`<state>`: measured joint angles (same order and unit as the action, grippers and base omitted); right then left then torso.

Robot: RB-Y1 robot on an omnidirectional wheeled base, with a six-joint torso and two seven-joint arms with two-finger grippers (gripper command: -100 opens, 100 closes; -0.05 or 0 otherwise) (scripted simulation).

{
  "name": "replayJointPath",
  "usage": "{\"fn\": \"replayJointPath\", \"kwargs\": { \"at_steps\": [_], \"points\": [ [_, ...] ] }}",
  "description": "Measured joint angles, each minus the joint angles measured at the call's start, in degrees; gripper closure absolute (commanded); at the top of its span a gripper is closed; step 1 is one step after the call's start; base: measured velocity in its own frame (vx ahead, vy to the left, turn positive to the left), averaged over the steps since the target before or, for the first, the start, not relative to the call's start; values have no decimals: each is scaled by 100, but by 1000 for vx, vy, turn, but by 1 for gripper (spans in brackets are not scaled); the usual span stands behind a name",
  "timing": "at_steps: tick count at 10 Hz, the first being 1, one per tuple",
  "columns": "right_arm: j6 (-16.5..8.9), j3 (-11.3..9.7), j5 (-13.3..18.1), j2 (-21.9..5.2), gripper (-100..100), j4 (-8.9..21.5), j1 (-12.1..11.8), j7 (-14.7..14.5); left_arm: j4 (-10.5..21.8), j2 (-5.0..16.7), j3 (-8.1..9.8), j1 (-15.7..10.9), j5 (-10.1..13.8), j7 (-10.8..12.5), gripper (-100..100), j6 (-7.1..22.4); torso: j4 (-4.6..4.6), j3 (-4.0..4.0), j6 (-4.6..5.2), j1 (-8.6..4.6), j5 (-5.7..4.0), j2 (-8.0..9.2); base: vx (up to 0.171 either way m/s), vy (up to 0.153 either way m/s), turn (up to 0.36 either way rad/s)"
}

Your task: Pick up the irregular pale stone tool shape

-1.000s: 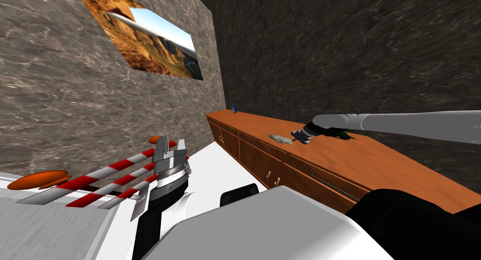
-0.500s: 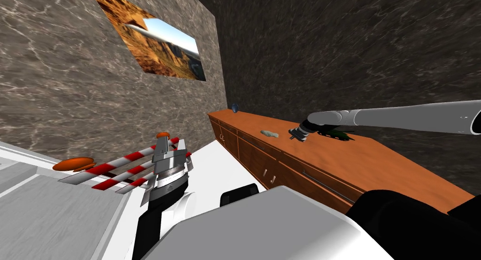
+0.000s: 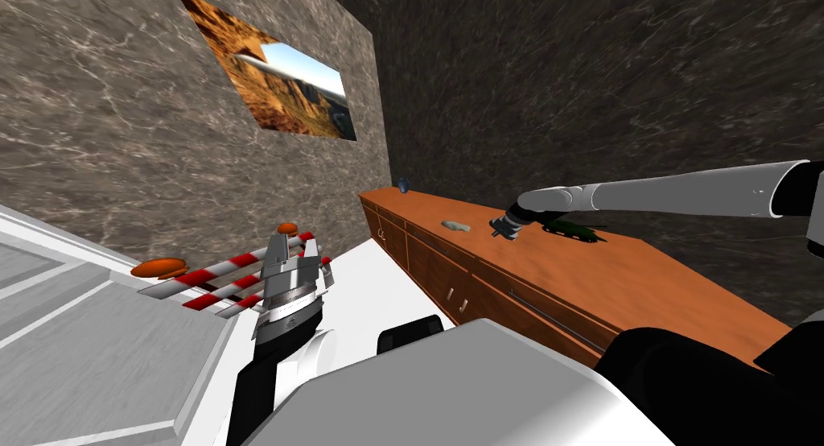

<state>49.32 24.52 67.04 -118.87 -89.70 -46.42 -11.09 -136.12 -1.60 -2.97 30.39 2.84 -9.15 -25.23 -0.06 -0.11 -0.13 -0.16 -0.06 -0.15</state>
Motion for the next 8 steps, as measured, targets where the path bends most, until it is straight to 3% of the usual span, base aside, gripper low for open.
{"fn": "replayJointPath", "kwargs": {
  "at_steps": [2,5,6,8],
  "points": [
    [28,261,123,-45,100,-84,-130,348,0,0,0,1,0,0,0,0,2,1,8,1,-2,-2,-65,-64,63],
    [3,692,214,-276,100,-158,-509,832,0,0,0,1,0,0,0,0,1,-2,8,3,-2,-8,-75,-76,72],
    [-26,873,216,-478,100,-165,-719,984,0,0,0,0,0,0,0,0,1,3,1,-7,-2,5,-101,-96,114],
    [-22,1120,357,-489,100,-284,-858,1350,0,0,0,1,0,0,0,0,2,-1,9,4,-2,-7,-54,-51,68]
  ]
}}
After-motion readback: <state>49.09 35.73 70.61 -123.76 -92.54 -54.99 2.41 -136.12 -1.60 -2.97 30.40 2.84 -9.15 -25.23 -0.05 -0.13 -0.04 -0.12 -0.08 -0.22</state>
